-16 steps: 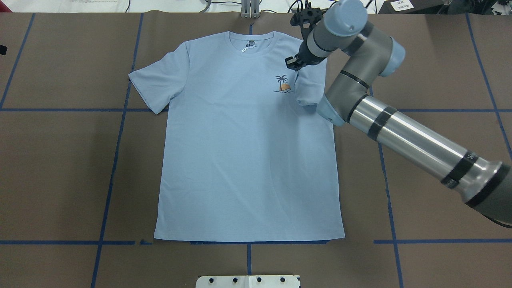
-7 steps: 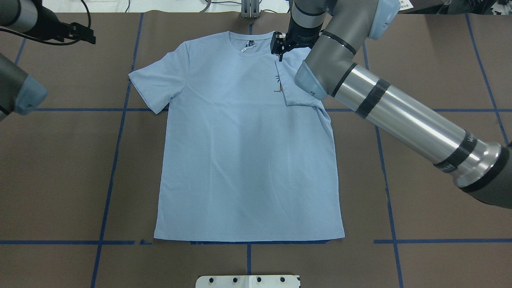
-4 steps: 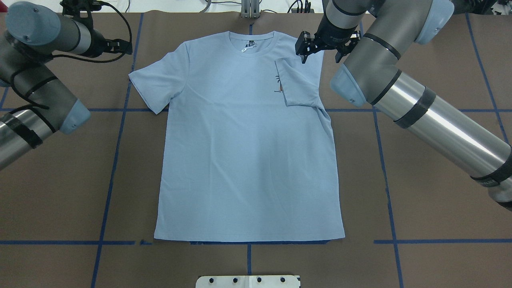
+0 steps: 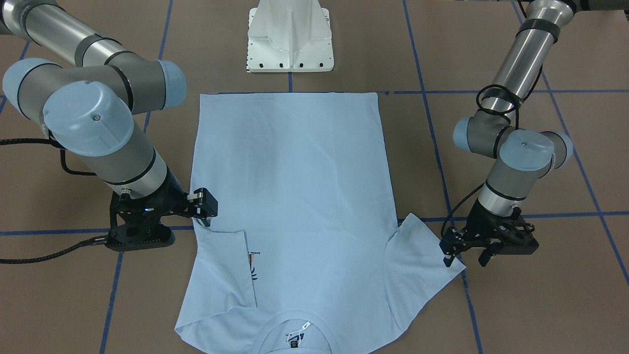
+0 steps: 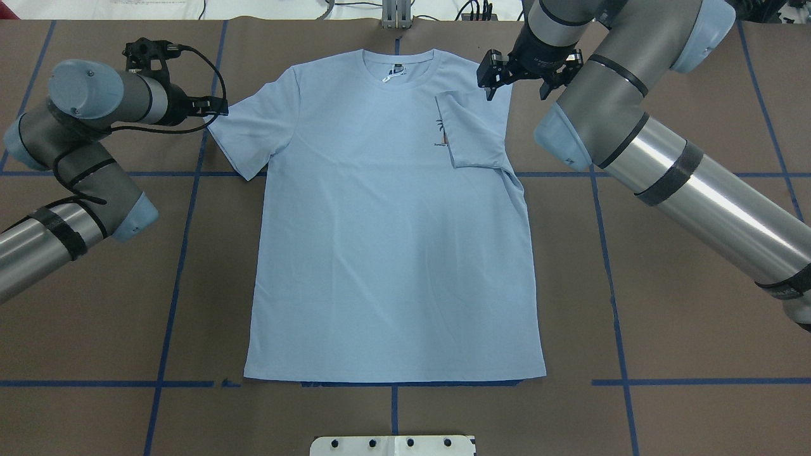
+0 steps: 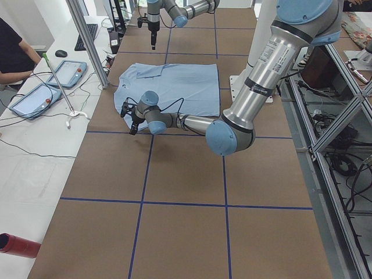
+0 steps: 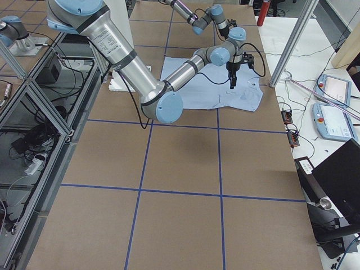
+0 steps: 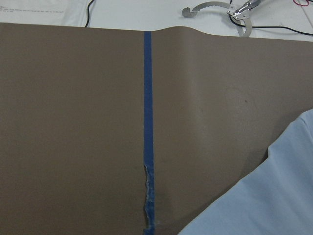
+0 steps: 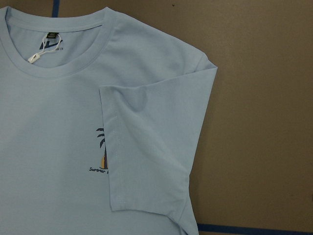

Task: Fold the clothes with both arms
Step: 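Reach the left gripper to the sleeve nearest it and grasp it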

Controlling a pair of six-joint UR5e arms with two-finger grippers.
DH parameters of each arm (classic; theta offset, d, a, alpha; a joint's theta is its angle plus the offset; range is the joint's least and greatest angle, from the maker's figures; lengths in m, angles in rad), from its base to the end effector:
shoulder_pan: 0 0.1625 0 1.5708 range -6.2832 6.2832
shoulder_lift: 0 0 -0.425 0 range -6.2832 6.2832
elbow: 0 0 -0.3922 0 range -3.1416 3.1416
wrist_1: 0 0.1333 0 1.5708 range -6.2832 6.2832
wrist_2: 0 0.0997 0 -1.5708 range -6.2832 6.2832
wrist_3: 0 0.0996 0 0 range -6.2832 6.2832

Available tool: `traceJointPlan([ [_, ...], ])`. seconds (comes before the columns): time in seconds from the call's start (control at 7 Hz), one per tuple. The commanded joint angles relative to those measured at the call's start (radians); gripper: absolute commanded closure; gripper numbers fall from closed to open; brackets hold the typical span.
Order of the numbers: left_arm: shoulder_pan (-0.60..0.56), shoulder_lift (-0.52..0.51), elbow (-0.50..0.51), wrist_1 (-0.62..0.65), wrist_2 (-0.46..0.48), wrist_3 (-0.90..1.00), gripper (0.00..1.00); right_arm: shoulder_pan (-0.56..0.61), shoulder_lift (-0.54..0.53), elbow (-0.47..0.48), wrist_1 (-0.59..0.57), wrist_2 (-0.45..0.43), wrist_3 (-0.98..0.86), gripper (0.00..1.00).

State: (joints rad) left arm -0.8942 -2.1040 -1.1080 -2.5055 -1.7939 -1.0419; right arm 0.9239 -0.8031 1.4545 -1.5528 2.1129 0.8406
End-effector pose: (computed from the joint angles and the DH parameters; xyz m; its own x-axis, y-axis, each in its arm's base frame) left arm 0.3783 -0.6488 0.4688 0.6144 0.0208 -0.7887 0.3862 0.8638 0.3236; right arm -0.3795 -0.6384 0.2355 0.6794 -0.0486 0.7322 -0.0502 0.9924 0.1125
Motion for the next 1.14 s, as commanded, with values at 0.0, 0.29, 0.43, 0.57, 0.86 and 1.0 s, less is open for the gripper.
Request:
traceJointPlan([
  [0.0,0.006,-0.011,0.014,-0.001,0.039,0.002,0.11,0.001,-0.008,-0.003,0.004,-0.002,0.000,0.00],
  [0.29,0.021,-0.037,0.060,-0.003,0.076,0.008,0.15,0.001,-0.011,-0.011,0.008,-0.004,0.000,0.00],
  [0.43,0.024,-0.037,0.060,-0.001,0.076,0.010,0.17,0.000,-0.015,-0.011,0.008,-0.004,0.002,0.00],
  [0.57,0.032,-0.037,0.059,-0.003,0.076,0.010,0.21,0.000,-0.018,-0.013,0.008,-0.004,0.002,0.00],
  [0.86,0.032,-0.036,0.056,-0.003,0.076,0.010,0.37,0.000,-0.022,-0.013,0.008,-0.004,0.003,0.00],
  [1.0,0.032,-0.033,0.053,0.000,0.073,0.010,0.54,0.000,-0.022,-0.013,0.008,-0.004,0.003,0.00],
])
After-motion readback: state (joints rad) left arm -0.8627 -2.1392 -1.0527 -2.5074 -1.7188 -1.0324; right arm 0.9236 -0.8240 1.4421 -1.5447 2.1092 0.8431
